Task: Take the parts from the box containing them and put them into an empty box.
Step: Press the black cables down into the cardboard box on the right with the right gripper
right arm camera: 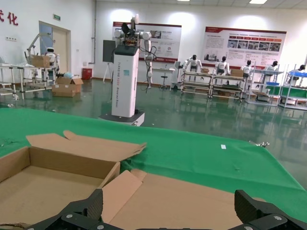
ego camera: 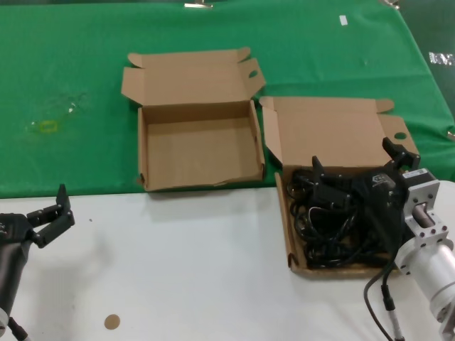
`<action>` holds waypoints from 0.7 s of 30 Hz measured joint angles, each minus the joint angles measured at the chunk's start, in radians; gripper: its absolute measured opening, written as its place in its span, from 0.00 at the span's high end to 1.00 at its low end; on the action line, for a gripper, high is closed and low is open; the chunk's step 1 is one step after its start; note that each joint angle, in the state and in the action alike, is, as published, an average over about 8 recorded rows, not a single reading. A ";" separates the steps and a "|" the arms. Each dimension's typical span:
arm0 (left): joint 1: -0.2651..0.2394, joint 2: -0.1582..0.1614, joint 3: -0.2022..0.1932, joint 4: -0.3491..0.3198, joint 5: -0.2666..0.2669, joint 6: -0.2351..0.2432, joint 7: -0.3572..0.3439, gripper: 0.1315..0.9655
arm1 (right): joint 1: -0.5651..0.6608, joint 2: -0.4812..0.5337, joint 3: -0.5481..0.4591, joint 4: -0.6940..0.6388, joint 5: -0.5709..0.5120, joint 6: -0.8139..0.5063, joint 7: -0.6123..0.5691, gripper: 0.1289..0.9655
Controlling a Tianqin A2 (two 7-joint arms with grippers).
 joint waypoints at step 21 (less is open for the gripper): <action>0.000 0.000 0.000 0.000 0.000 0.000 0.000 0.00 | 0.000 0.000 0.000 0.000 0.000 0.000 0.000 0.00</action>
